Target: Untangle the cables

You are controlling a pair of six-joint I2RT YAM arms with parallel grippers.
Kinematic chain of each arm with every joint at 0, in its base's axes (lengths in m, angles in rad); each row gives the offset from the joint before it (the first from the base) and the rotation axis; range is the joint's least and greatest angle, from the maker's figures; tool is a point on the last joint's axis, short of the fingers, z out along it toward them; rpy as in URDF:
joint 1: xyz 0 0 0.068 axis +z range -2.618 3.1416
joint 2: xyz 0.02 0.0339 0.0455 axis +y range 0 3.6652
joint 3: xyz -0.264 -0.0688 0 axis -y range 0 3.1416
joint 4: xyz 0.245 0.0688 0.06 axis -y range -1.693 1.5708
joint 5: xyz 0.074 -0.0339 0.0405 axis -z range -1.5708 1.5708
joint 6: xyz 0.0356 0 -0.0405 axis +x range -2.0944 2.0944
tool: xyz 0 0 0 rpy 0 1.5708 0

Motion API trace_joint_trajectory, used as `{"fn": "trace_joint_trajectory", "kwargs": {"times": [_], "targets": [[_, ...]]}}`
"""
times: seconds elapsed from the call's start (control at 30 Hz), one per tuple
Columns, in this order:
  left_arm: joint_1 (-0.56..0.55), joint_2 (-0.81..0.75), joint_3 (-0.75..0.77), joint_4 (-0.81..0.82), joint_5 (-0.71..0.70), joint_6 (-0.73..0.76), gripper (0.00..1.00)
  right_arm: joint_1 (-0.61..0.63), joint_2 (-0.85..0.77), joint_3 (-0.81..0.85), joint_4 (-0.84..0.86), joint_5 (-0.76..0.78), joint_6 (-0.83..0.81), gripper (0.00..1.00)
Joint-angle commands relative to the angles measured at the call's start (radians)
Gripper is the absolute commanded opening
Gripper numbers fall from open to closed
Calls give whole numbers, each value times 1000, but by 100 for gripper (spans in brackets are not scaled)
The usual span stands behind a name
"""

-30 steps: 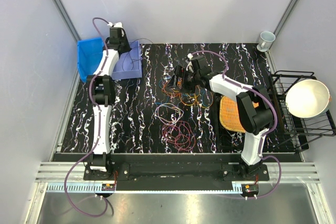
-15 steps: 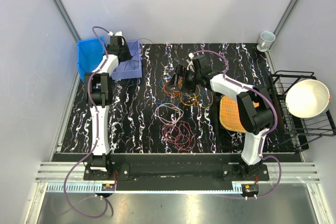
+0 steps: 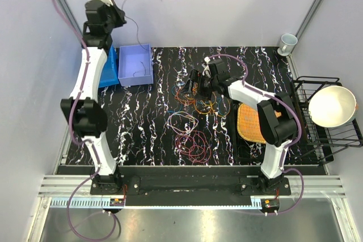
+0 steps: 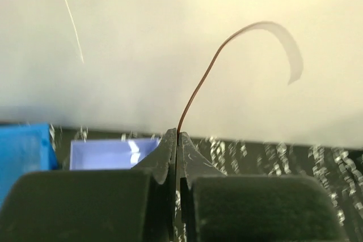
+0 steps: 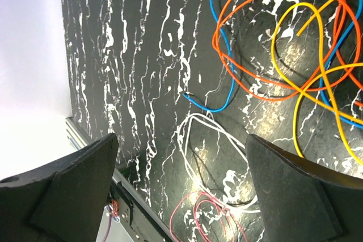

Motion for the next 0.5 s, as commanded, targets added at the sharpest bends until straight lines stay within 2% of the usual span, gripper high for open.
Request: {"fn": "trace_joint_trajectory", "kwargs": {"times": [0.0, 0.47], "targets": [[-3, -85, -36, 0, -65, 30, 0, -4, -86, -15, 42, -24, 10, 100], [-4, -102, -7, -26, -187, 79, 0, -1, -109, -49, 60, -38, 15, 100]]}}
